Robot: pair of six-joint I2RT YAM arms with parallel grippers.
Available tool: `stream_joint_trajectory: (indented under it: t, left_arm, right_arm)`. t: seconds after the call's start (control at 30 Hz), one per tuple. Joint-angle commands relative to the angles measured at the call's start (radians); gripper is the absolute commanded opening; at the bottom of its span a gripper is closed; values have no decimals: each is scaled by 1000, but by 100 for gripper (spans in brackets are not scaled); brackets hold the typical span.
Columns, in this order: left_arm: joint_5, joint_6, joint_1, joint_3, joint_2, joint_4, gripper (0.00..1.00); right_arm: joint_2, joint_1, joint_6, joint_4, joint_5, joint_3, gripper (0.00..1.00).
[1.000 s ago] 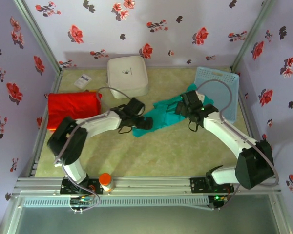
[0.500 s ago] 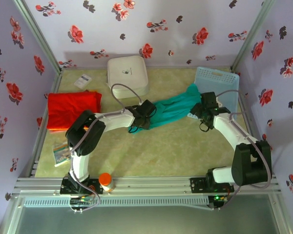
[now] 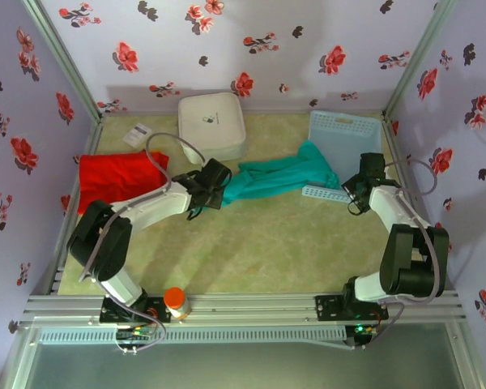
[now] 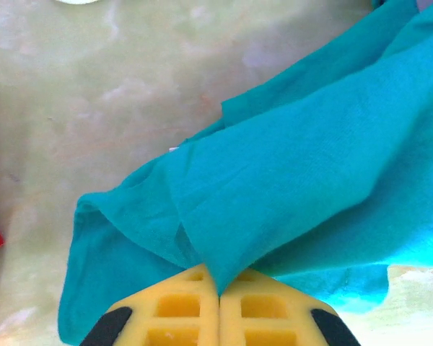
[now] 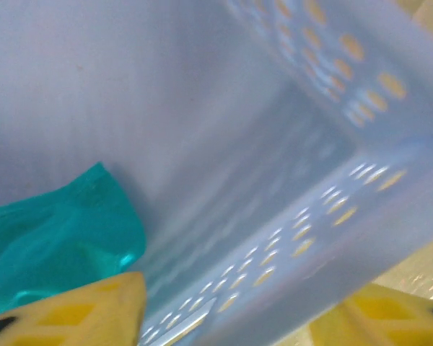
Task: Fold and stack the t-shirts
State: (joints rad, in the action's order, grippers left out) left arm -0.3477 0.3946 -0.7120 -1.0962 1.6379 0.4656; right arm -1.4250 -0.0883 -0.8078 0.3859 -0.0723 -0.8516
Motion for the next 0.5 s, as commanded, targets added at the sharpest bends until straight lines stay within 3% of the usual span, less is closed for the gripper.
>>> stream_joint_trajectory:
  t: [0.0,0.3,0.47]
  left_arm:
    - [-42,-31,18,18,-64,71,1]
    - [-47,-46,85,44,-243,146,2]
    - [-47,-54,107,20,-310,210,2]
  right_arm:
    - [-6,-9,-17,-23,-4,15,46]
    - [2,-40,-23,-2,-42,-5,6]
    - [1,-65,-18,32,-61,-44,0]
